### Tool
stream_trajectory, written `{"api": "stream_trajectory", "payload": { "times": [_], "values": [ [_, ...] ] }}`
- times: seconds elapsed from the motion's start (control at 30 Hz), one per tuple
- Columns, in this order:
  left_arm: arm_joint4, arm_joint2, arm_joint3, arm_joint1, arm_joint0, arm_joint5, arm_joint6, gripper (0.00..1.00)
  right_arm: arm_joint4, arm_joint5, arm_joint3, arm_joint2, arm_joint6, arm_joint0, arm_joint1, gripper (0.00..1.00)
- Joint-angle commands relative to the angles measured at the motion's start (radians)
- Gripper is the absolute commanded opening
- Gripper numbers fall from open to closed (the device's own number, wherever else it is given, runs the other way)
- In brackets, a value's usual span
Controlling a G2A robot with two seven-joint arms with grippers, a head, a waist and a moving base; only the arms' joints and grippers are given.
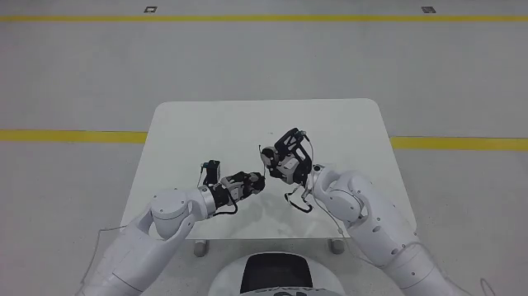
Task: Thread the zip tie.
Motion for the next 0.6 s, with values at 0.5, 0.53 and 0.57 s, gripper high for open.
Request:
{"api": "stream_trajectory", "payload": {
  "times": [0.5, 0.53, 0.57],
  "values": [
    [0.0, 0.0, 0.0, 0.0, 0.0, 0.0, 0.0, 0.0, 0.012, -0.01, 0.005, -0.012, 0.005, 0.009, -0.001, 0.0],
    [0.0, 0.0, 0.0, 0.0, 0.0, 0.0, 0.0, 0.0, 0.015, -0.013, 0.006, -0.013, 0.006, 0.01, -0.001, 0.0],
    [0.0, 0.0, 0.0, 0.0, 0.0, 0.0, 0.0, 0.0, 0.018, -0.015, 0.007, -0.014, 0.007, 0.011, -0.001, 0.0]
  ]
}}
